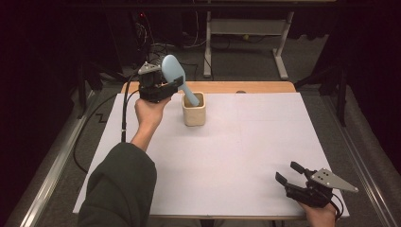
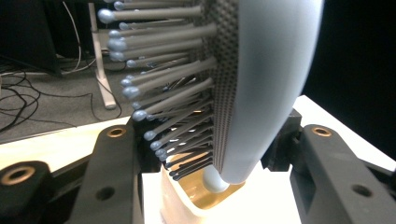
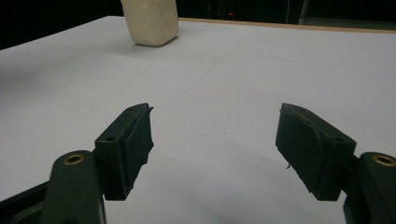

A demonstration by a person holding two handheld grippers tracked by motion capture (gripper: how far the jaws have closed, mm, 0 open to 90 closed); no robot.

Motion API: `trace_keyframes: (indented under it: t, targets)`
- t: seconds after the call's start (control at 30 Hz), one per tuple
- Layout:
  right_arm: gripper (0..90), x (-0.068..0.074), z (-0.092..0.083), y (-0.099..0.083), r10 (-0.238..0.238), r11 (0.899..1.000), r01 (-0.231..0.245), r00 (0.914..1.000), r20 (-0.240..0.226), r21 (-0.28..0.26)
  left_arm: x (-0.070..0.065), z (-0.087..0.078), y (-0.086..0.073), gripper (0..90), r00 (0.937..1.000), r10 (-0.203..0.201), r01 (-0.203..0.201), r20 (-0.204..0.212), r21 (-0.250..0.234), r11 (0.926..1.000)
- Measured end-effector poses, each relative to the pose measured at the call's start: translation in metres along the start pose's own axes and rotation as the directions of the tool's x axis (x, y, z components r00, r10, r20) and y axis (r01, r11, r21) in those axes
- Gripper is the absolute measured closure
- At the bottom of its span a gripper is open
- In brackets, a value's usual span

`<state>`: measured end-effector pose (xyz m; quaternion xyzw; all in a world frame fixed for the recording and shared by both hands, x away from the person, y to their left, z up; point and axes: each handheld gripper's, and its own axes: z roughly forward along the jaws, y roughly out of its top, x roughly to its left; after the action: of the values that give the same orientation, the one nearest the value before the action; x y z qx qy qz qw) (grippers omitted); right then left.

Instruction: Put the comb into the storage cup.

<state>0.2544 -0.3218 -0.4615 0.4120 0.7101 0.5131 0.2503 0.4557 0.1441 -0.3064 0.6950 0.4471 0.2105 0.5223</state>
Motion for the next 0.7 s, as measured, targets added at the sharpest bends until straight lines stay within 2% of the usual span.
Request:
trace_keyframes:
  t: [0.7]
  targets:
    - [27.4,0.000,0.000,0.000,0.001,1.000,-0.001,1.0000,-0.001,-0.007,-0.005,0.019,-0.008,51.9,0.9995,0.022,-0.020,-0.022,0.063,0.9978]
